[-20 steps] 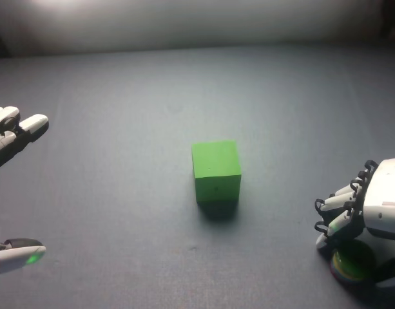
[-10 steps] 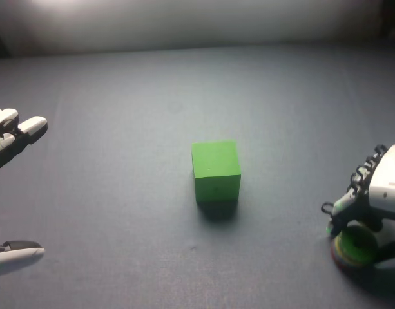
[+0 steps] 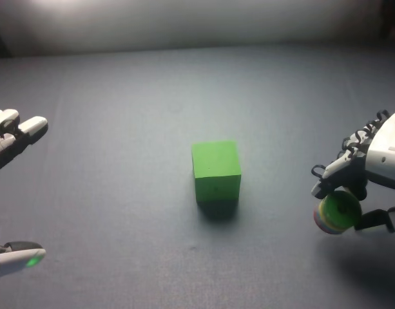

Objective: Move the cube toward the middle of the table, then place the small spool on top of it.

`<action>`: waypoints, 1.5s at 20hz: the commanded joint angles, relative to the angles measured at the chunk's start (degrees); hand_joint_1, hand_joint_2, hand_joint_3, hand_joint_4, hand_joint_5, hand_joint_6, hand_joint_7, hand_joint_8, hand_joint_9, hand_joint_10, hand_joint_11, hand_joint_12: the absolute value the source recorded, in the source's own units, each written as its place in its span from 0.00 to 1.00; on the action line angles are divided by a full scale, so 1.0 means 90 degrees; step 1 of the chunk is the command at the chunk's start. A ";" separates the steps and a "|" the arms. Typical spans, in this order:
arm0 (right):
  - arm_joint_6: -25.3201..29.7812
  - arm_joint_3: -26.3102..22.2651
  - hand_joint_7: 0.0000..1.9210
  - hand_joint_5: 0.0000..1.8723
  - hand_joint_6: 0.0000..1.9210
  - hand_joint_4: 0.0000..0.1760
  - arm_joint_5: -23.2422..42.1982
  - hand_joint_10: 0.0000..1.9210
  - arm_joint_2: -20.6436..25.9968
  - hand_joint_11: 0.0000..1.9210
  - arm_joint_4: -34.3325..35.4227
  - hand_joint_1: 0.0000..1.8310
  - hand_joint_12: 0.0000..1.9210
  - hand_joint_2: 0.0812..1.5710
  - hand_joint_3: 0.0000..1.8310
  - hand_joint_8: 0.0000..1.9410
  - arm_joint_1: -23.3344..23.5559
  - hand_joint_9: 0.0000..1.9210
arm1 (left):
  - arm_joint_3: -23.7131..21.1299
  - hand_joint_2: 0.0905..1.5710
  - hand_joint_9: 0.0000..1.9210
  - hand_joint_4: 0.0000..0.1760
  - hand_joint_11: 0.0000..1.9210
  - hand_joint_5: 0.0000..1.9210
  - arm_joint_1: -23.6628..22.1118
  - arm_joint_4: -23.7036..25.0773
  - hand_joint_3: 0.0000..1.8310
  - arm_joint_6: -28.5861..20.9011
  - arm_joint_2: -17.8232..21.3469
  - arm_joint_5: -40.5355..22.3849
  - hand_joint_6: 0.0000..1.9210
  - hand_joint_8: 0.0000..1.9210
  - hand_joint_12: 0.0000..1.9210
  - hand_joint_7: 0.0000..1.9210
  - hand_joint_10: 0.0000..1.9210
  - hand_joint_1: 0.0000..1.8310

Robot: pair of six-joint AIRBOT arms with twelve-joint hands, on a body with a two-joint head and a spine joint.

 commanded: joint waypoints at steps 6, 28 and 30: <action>0.0126 0.0099 0.65 0.62 0.29 0.00 0.0038 0.31 -0.0238 0.51 -0.0257 0.70 0.61 0.63 0.00 0.33 0.0044 0.63 | 0.0015 0.60 0.00 0.86 0.00 0.00 -0.0008 -0.0049 0.00 -0.0069 -0.0010 -0.0779 0.00 0.00 0.00 0.00 0.00 0.35; 0.0368 -0.0133 0.28 0.28 0.00 0.10 -0.0117 0.00 -0.0107 0.16 -0.1037 0.57 0.48 0.56 0.00 0.00 0.0047 0.34 | 0.0033 0.60 0.00 0.92 0.00 0.00 0.0042 -0.0051 0.00 -0.0105 -0.0045 -0.0801 0.00 0.00 0.00 0.00 0.00 0.36; 0.0368 -0.0138 0.27 0.27 0.00 0.07 -0.0112 0.00 -0.0123 0.14 -0.1083 0.55 0.49 0.58 0.00 0.00 0.0051 0.32 | 0.0034 0.60 0.00 0.90 0.00 0.00 0.0042 -0.0051 0.00 -0.0109 -0.0048 -0.0800 0.00 0.00 0.00 0.00 0.00 0.36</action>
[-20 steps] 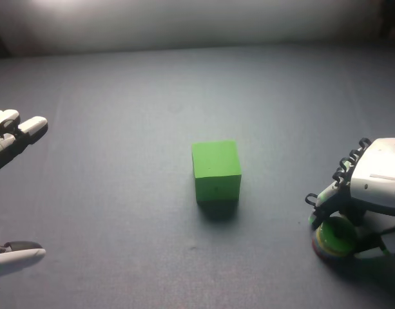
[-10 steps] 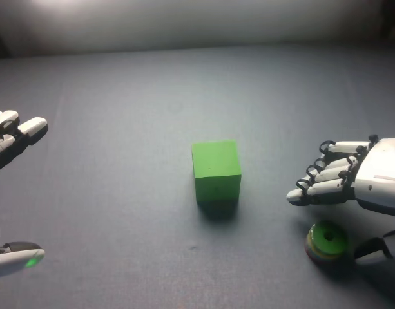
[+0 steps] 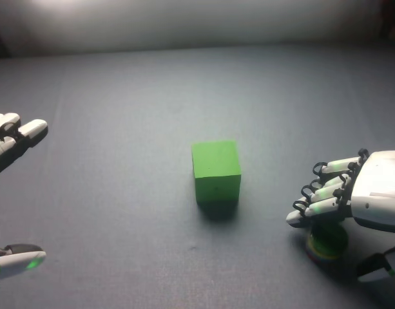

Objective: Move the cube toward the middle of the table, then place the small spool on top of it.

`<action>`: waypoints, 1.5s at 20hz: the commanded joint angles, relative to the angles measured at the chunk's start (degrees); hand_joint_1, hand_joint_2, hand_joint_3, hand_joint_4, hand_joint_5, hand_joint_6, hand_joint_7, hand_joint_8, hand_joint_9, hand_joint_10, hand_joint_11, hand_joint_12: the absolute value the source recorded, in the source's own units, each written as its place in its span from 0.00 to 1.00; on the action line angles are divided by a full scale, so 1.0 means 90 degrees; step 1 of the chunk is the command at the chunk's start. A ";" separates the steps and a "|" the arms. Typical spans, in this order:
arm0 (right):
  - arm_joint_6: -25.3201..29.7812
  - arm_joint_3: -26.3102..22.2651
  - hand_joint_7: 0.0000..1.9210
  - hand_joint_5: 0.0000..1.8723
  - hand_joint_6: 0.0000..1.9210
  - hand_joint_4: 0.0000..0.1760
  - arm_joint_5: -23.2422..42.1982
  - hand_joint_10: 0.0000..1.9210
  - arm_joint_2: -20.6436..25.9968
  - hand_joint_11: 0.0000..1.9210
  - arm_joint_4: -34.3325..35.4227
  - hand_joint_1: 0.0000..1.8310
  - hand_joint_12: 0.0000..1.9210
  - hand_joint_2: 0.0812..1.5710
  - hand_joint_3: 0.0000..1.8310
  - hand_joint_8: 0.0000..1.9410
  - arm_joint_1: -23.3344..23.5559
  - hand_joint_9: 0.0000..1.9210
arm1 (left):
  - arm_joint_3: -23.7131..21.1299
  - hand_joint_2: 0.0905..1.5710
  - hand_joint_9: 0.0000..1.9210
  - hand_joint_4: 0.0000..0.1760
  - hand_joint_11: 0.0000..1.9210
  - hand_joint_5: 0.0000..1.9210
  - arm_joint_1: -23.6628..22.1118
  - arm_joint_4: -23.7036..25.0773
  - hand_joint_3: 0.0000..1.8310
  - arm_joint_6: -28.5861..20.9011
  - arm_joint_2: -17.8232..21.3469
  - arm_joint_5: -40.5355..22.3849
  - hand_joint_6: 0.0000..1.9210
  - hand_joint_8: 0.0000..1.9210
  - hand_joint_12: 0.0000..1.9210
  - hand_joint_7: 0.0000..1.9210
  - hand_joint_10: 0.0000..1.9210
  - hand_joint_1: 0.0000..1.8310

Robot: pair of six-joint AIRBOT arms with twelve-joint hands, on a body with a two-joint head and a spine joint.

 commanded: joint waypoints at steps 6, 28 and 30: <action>0.0040 0.0051 0.35 0.37 0.00 0.00 0.0628 0.03 -0.0083 0.22 0.0126 0.62 0.60 0.58 0.00 0.01 0.0066 0.41 | 0.0033 0.60 0.00 0.92 0.00 0.00 -0.0006 -0.0051 0.00 -0.0056 -0.0024 -0.0779 0.00 0.00 0.00 0.00 0.00 0.35; 0.0045 0.0717 0.58 0.48 0.58 0.00 0.0806 0.52 -0.0535 0.39 0.0156 0.68 0.74 0.68 0.00 0.43 0.1568 0.49 | 0.0059 0.59 0.00 0.95 0.00 0.00 0.0015 -0.0050 0.00 -0.0115 -0.0054 -0.0703 0.00 0.00 0.00 0.00 0.00 0.35; 0.0045 0.0789 0.48 0.51 0.49 0.00 0.0796 0.72 -0.0636 0.32 0.0063 0.67 0.88 0.71 0.00 0.64 0.1798 0.38 | 0.0063 0.59 0.00 0.97 0.00 0.00 0.0015 -0.0049 0.00 -0.0116 -0.0054 -0.0702 0.00 0.00 0.00 0.00 0.00 0.35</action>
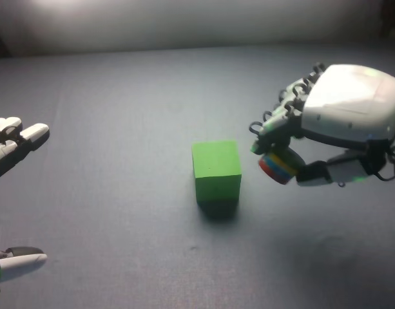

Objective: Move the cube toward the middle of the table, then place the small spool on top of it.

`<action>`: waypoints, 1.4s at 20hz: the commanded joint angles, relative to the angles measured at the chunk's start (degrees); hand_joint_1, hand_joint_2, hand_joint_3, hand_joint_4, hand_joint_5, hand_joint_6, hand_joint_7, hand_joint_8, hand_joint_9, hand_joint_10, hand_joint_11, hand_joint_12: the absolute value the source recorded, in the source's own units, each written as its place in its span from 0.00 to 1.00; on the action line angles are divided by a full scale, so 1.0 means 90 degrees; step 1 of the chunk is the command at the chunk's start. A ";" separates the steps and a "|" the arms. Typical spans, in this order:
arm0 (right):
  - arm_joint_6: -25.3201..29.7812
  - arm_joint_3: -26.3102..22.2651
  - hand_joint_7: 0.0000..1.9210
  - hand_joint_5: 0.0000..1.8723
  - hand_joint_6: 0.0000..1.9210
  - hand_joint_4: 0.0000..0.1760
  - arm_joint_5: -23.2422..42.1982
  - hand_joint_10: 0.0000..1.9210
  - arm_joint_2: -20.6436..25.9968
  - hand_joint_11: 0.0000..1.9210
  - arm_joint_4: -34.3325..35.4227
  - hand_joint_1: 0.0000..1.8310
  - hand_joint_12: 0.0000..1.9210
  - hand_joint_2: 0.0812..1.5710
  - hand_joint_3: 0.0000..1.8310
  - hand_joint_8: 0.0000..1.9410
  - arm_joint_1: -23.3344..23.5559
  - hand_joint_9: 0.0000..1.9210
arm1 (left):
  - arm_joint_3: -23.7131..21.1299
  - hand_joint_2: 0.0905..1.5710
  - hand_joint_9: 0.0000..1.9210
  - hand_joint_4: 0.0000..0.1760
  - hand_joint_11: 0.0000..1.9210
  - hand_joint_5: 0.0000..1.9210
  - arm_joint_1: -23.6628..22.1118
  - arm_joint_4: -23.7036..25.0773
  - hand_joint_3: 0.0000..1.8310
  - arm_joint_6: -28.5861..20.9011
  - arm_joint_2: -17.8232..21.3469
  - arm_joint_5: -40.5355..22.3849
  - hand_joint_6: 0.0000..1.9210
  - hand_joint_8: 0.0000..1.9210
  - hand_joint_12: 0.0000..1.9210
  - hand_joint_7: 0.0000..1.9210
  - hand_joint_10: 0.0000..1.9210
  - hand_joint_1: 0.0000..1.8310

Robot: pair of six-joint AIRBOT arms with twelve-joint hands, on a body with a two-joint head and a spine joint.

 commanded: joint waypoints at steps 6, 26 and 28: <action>-0.0001 0.0254 0.52 0.49 0.56 0.05 0.0563 0.62 -0.0254 0.33 0.0014 0.66 0.84 0.70 0.00 0.54 0.0536 0.41 | 0.0049 0.58 0.00 0.87 0.00 0.00 -0.0019 -0.0040 0.00 -0.0017 -0.0004 -0.0694 0.00 0.00 0.00 0.00 0.00 0.34; -0.0281 0.0782 0.42 0.62 0.36 0.00 -0.0420 0.84 -0.1227 0.38 -0.0823 0.65 0.97 0.63 0.00 0.73 0.1175 0.39 | 0.0111 0.58 0.00 0.76 0.02 0.01 -0.0019 -0.0026 0.00 -0.0075 -0.0030 -0.0678 0.00 0.00 0.01 0.00 0.00 0.34; -0.0304 0.0785 0.41 0.61 0.39 0.00 -0.0446 0.76 -0.1240 0.34 -0.0823 0.65 0.92 0.64 0.00 0.65 0.1175 0.37 | 0.0113 0.58 0.00 0.78 0.02 0.01 -0.0019 -0.0026 0.00 -0.0082 -0.0033 -0.0675 0.00 0.00 0.01 0.00 0.00 0.34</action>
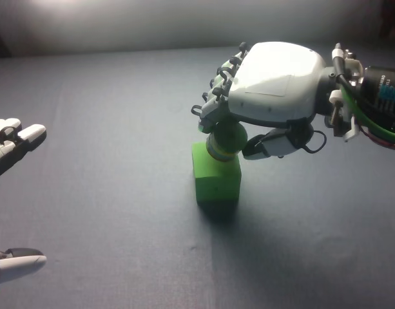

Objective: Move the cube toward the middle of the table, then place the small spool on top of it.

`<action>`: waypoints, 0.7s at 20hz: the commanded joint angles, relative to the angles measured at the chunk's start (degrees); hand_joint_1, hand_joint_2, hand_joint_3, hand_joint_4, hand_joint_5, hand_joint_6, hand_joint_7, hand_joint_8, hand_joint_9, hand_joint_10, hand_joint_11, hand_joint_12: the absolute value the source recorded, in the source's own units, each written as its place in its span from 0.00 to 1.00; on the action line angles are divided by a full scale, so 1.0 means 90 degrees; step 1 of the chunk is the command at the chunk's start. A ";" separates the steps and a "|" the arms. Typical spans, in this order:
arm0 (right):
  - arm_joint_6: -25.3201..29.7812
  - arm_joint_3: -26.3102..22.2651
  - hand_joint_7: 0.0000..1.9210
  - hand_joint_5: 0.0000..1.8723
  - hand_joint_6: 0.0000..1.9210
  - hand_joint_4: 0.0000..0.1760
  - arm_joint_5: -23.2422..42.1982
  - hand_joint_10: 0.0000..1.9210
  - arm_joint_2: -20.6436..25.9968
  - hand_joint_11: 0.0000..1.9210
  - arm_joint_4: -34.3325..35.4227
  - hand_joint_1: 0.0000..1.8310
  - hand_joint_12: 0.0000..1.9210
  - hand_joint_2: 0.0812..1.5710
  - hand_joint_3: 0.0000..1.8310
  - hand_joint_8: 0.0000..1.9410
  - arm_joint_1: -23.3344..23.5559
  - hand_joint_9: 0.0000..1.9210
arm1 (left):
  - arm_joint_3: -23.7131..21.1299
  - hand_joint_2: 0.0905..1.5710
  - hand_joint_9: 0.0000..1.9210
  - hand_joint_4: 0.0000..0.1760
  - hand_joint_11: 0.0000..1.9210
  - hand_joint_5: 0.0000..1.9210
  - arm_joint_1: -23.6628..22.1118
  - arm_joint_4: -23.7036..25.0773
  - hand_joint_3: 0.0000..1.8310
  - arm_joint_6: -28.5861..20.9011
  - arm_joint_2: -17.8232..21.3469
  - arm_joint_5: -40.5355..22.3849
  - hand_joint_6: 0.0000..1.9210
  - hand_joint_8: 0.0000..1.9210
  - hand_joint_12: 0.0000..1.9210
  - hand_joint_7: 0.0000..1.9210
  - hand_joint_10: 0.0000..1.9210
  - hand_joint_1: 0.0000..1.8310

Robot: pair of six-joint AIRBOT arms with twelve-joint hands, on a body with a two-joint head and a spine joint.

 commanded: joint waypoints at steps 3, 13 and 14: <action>-0.0070 0.0011 0.42 0.59 0.41 0.00 0.0569 0.75 -0.0032 0.35 0.0182 0.65 0.91 0.65 0.00 0.63 0.0109 0.38 | 0.0054 0.57 0.00 0.82 0.02 0.01 -0.0019 -0.0040 0.00 -0.0072 -0.0041 -0.0759 0.00 0.00 0.01 0.00 0.00 0.34; -0.0070 0.0006 0.56 0.52 0.44 0.00 0.0489 0.43 -0.0038 0.46 0.0186 0.68 0.73 0.68 0.00 0.51 0.0108 0.54 | 0.0051 0.57 0.00 0.71 0.02 0.02 -0.0019 -0.0036 0.00 -0.0108 -0.0047 -0.0776 0.00 0.00 0.01 0.00 0.00 0.34; -0.0070 0.0005 0.55 0.51 0.46 0.00 0.0483 0.41 -0.0038 0.44 0.0186 0.68 0.72 0.68 0.00 0.52 0.0108 0.52 | 0.0051 0.57 0.00 0.70 0.02 0.02 -0.0019 -0.0036 0.00 -0.0111 -0.0046 -0.0777 0.00 0.00 0.01 0.00 0.00 0.34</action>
